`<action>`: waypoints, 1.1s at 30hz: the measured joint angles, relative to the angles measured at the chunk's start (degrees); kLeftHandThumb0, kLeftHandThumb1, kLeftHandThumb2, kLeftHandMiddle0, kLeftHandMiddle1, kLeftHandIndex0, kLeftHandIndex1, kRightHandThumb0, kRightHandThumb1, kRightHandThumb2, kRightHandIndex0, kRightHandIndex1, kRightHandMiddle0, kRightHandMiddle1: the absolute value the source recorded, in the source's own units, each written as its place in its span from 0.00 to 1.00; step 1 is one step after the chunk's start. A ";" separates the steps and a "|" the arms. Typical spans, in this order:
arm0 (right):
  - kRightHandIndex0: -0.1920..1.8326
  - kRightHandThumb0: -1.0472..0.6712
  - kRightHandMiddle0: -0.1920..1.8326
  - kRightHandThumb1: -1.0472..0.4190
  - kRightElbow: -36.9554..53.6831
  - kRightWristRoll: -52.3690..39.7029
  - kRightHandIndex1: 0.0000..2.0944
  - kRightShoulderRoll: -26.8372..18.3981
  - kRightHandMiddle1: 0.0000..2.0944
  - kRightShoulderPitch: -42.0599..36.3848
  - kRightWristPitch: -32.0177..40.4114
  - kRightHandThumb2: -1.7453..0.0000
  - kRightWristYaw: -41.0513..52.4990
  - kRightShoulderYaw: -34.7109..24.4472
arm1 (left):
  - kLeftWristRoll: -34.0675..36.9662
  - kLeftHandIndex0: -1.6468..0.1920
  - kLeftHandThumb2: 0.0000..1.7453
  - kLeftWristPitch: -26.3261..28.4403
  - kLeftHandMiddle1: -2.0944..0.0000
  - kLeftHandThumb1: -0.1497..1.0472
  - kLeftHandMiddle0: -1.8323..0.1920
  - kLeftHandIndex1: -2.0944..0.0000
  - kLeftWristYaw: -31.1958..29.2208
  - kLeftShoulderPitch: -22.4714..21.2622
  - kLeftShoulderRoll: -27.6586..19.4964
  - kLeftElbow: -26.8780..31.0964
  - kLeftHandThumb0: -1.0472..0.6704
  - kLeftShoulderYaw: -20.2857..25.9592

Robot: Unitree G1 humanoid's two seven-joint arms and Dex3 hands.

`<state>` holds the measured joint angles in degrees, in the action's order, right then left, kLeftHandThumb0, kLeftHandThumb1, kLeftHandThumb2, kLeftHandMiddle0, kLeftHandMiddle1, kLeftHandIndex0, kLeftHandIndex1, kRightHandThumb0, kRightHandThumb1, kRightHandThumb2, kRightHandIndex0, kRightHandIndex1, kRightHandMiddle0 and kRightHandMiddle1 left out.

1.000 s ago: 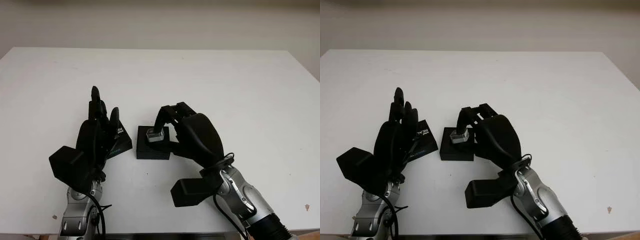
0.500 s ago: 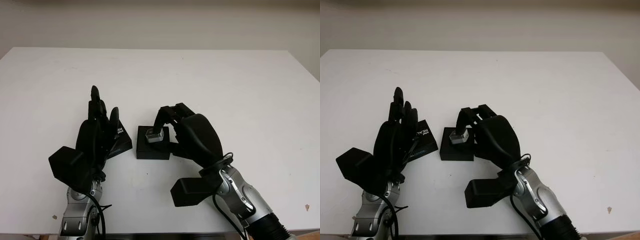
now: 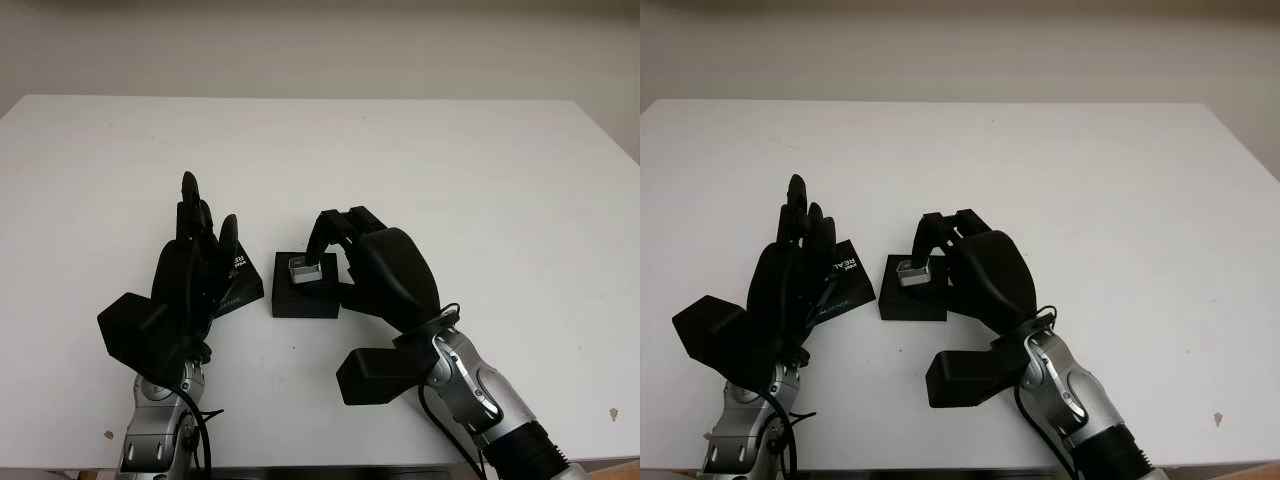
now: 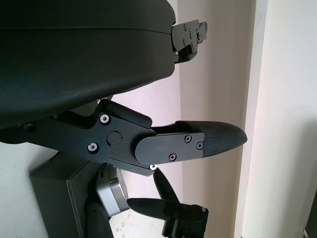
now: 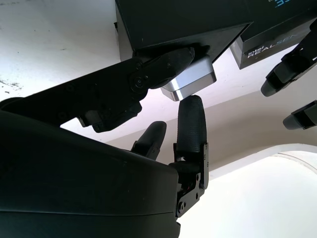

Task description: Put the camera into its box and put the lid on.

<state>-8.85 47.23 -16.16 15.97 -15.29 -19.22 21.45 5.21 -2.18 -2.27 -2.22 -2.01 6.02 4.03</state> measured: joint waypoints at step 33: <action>0.05 0.33 0.13 0.06 15.16 1.20 0.04 -4.36 0.11 -0.06 8.56 0.96 25.60 0.04 | 0.15 1.00 0.27 -0.19 1.00 1.00 1.00 1.00 0.32 0.16 0.13 0.02 0.18 0.01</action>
<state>6.32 48.43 -20.52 15.90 -6.73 6.39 21.49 5.36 -2.37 -1.95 -2.05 -1.88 6.04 4.04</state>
